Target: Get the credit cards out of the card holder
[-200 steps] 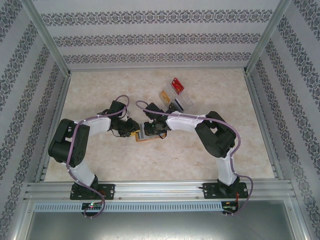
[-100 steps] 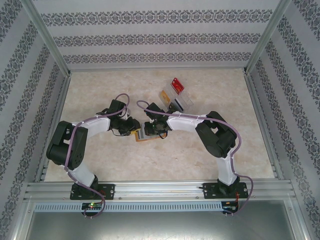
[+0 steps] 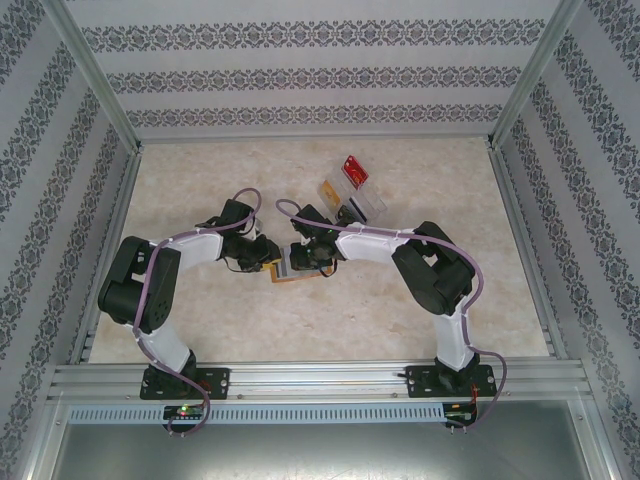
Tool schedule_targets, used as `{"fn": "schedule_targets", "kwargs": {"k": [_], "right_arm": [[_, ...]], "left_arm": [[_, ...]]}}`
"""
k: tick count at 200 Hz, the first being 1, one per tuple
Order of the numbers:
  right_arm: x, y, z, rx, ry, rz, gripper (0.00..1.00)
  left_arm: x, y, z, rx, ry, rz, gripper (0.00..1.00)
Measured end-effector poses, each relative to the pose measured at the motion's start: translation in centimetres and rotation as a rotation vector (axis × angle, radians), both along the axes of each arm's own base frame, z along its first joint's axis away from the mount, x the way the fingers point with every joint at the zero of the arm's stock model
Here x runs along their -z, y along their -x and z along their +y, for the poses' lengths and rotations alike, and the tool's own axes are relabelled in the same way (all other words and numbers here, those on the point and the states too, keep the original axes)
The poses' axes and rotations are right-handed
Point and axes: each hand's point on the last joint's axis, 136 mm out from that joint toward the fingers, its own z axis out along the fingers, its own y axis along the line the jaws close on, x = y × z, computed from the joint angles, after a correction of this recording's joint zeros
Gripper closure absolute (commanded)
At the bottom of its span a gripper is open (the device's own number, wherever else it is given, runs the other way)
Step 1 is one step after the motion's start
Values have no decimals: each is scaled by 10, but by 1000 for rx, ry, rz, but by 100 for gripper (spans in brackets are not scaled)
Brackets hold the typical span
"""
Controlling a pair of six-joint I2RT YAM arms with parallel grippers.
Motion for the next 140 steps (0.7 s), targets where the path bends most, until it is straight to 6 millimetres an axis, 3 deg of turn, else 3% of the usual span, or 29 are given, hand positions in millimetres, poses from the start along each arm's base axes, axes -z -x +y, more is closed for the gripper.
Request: {"fn": "schedule_targets", "kwargs": {"k": [140], "right_arm": [[1,0,0,1,-6,-3,83]], "left_arm": [[0,-4,-4,38,-37,-14,71]]}}
